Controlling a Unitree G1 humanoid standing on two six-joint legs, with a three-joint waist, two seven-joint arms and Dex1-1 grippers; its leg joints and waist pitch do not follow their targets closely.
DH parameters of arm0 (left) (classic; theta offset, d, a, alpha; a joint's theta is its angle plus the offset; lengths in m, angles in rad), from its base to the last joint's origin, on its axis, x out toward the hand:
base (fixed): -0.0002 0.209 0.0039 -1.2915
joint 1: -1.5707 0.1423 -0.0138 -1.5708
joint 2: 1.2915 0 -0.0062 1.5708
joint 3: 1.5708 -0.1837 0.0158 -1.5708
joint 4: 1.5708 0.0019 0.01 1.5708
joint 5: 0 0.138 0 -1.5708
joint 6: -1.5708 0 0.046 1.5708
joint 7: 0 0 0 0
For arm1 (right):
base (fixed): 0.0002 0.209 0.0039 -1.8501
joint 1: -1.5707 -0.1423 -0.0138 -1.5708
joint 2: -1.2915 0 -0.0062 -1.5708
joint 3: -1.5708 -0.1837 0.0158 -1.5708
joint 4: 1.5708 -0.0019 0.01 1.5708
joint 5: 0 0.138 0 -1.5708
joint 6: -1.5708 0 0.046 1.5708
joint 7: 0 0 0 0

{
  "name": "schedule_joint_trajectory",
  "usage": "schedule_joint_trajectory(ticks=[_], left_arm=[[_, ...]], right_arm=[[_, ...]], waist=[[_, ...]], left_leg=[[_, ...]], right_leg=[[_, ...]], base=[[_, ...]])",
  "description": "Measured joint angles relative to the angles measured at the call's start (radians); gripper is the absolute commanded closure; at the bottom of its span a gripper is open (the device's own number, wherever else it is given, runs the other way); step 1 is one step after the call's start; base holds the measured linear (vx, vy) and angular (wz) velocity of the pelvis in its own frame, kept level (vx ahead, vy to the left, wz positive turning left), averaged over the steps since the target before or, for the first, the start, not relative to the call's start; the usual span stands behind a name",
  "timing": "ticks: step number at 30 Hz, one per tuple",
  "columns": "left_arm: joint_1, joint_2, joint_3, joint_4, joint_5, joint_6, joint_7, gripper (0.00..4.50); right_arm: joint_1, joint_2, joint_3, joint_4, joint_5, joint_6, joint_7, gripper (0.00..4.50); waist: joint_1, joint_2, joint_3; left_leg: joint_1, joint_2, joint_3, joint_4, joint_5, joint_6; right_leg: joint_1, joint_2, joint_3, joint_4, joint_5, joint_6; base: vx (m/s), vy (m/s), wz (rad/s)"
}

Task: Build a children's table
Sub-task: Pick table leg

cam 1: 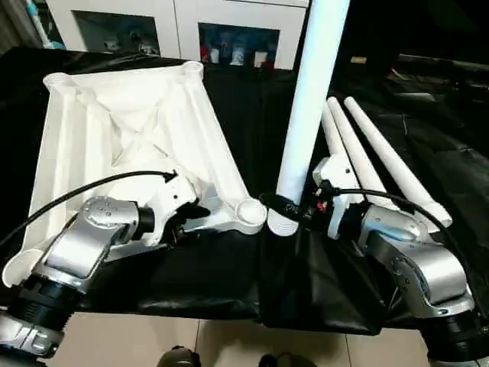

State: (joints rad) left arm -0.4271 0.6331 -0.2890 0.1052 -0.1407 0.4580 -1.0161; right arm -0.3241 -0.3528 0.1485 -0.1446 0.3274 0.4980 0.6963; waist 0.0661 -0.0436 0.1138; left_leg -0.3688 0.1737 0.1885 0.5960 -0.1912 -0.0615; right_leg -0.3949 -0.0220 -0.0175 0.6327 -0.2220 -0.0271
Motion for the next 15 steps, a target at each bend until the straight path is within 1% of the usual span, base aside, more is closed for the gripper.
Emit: schedule_joint_trajectory(ticks=[2, 6, 9, 12, 13, 15], left_arm=[[0.0, 0.01, -0.002, -0.021, 0.005, 0.01, -0.001, 2.31], [0.001, 0.027, -0.003, -0.084, 0.015, 0.075, 0.008, 2.73], [0.008, 0.027, -0.003, -0.122, 0.017, 0.103, 0.02, 2.97], [0.021, 0.027, -0.003, -0.139, 0.017, 0.116, 0.023, 3.26], [0.026, 0.027, -0.003, -0.142, 0.017, 0.119, 0.025, 3.26], [0.035, 0.026, -0.003, -0.154, 0.017, 0.133, 0.027, 3.54]], right_arm=[[-0.004, 0.0, 0.0, 0.0, -0.005, 0.0, 0.0, 2.64], [-0.011, 0.003, 0.0, 0.001, -0.007, -0.001, 0.0, 2.64], [-0.013, 0.005, 0.0, 0.001, -0.007, -0.001, 0.0, 2.64], [-0.015, 0.005, 0.0, 0.004, -0.007, -0.001, 0.0, 2.64], [-0.017, 0.005, 0.0, 0.008, -0.007, -0.001, 0.0, 2.64], [-0.02, 0.007, 0.0, 0.01, -0.007, -0.001, 0.0, 2.64]], waist=[[0.001, 0.0, 0.0], [0.003, 0.0, 0.0], [0.004, 0.0, 0.0], [0.005, 0.0, 0.0], [0.004, 0.0, 0.0], [0.005, 0.0, 0.0]], left_leg=[[0.0, 0.0, 0.0, 0.0, 0.0, 0.0], [-0.001, 0.0, 0.0, 0.0, 0.0, 0.0], [-0.001, 0.0, 0.0, 0.0, 0.0, 0.0], [-0.001, 0.0, 0.0, 0.0, 0.0, 0.0], [-0.001, 0.0, 0.0, 0.0, 0.0, 0.0], [-0.002, 0.0, 0.0, 0.0, 0.0, 0.0]], right_leg=[[0.0, 0.0, 0.0, 0.0, 0.0, 0.0], [-0.001, 0.0, 0.0, 0.0, 0.0, 0.0], [-0.001, 0.0, 0.0, 0.0, 0.0, 0.0], [-0.002, 0.0, 0.0, 0.0, 0.0, 0.0], [-0.002, 0.0, 0.0, 0.0, 0.0, 0.0], [-0.002, 0.0, 0.0, 0.0, 0.0, 0.0]], base=[[0.0, 0.0, 0.0], [0.0, 0.0, 0.0], [0.0, 0.0, 0.0], [0.0, 0.0, 0.0], [0.0, 0.0, 0.0], [0.0, 0.0, 0.0]])
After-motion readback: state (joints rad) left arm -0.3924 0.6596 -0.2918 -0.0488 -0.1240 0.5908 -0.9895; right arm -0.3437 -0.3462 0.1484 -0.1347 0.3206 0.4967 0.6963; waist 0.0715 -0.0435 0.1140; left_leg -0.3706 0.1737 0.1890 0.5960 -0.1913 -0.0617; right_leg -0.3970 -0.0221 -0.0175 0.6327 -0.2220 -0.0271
